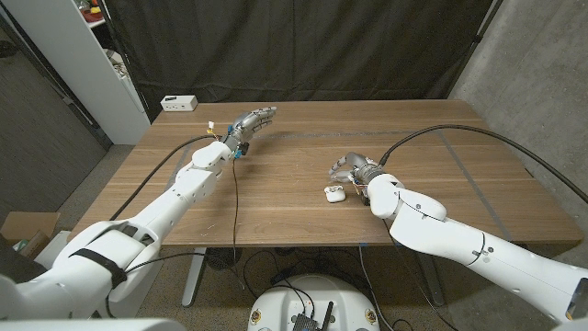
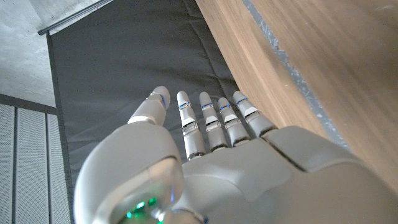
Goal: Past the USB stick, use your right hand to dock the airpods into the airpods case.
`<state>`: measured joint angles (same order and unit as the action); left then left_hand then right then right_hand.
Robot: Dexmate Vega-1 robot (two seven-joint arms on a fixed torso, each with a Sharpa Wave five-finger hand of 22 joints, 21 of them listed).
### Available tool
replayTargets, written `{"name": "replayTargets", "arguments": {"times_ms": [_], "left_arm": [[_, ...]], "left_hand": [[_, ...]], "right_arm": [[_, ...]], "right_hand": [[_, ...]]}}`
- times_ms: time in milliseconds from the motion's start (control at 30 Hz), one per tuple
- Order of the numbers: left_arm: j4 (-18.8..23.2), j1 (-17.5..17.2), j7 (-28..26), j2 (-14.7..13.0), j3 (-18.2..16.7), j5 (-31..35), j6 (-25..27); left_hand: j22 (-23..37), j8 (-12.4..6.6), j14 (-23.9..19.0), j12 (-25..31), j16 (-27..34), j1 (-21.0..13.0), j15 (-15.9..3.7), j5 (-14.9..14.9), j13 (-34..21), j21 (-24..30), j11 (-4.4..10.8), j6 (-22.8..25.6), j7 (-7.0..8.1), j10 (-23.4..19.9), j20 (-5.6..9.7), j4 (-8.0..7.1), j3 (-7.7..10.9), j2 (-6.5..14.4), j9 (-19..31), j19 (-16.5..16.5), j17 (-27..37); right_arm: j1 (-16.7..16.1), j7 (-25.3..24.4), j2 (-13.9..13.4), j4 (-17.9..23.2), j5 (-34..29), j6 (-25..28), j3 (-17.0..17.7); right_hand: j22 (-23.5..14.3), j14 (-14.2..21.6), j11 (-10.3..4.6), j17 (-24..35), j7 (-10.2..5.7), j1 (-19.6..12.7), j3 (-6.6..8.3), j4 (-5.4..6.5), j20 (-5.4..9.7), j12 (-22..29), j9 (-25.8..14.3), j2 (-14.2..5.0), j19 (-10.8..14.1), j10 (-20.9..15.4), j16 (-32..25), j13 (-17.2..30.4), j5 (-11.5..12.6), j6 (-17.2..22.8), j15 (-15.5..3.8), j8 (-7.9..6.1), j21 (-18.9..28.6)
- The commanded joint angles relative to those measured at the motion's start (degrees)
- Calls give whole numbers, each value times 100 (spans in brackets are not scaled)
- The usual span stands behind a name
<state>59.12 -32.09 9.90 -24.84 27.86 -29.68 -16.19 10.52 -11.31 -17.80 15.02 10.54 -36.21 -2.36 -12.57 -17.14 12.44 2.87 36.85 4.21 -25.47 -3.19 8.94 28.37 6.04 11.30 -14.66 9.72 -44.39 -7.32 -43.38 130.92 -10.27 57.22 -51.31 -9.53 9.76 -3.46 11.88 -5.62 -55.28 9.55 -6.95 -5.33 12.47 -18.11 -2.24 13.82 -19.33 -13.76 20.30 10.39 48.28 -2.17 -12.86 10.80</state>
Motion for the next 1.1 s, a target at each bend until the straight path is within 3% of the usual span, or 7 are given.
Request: {"name": "replayTargets", "arguments": {"times_ms": [33,200,267,367,533,700,1100], "left_arm": [[-1418,951,495,440,209,261,-883],[-2456,1428,812,775,289,340,-1430],[-3362,1824,1070,1069,316,334,-1670],[-3768,2038,1194,1203,328,325,-1556],[-3823,2079,1354,1201,317,300,-1417],[-3815,2014,1541,1135,241,220,-1472],[-3820,1952,1708,1050,207,197,-1420]], "left_hand": [[20,7,31,-24,-16,50,-243,-51,-18,-26,-2,27,18,-7,-31,24,23,-16,12,-11,10],[20,9,50,-32,-22,48,-239,-52,-18,-34,24,23,13,12,-32,27,23,-19,12,9,9],[20,9,51,-32,-22,48,-240,-52,-19,-35,23,22,26,13,-32,28,22,-21,12,12,9],[20,12,68,-35,-27,48,-241,-52,-18,-38,18,17,20,20,-35,28,21,-23,12,20,9],[20,12,87,-40,-31,46,-235,-52,-18,-42,8,16,26,30,-45,30,20,-26,12,32,8],[20,16,106,-47,-34,42,-228,-52,-18,-45,9,6,8,48,-54,32,22,-24,12,44,8],[20,14,121,-56,-31,42,-212,-51,-15,-44,12,11,29,67,-63,31,19,-25,12,48,8]], "right_arm": [[419,-661,272,68,-304,1239,-454],[664,-650,285,57,-196,1547,-619],[764,-701,387,-26,-171,1692,-749],[885,-765,604,-126,-67,1930,-866],[1073,-965,864,-170,69,2276,-1100],[1029,-703,1033,-204,-235,2276,-1104],[145,1675,1949,-749,-3484,2276,-800]], "right_hand": [[-13,-18,50,21,24,83,-27,-4,-30,-7,-31,6,8,13,13,3,12,114,-320,-68,-9],[-14,-60,87,21,37,116,-41,-13,-55,-19,-61,34,2,43,35,-9,26,125,-253,-91,-9],[-15,-75,114,22,35,134,-47,-10,-65,-26,-73,39,0,60,42,-13,28,112,-245,-93,-9],[-15,-78,133,25,49,166,-57,-1,-72,-24,-85,44,-5,55,42,-17,29,92,-241,-92,-10],[-16,-93,161,30,89,250,-92,18,-93,-34,-112,84,-14,85,51,-26,30,24,-217,-83,-12],[-16,-101,199,27,106,272,-103,10,-115,-32,-133,110,-24,85,59,-33,35,-29,-208,-75,-14],[-18,-146,211,9,138,202,-89,-76,-175,-59,-189,180,-92,171,95,-52,57,-308,-188,-7,-28]]}}
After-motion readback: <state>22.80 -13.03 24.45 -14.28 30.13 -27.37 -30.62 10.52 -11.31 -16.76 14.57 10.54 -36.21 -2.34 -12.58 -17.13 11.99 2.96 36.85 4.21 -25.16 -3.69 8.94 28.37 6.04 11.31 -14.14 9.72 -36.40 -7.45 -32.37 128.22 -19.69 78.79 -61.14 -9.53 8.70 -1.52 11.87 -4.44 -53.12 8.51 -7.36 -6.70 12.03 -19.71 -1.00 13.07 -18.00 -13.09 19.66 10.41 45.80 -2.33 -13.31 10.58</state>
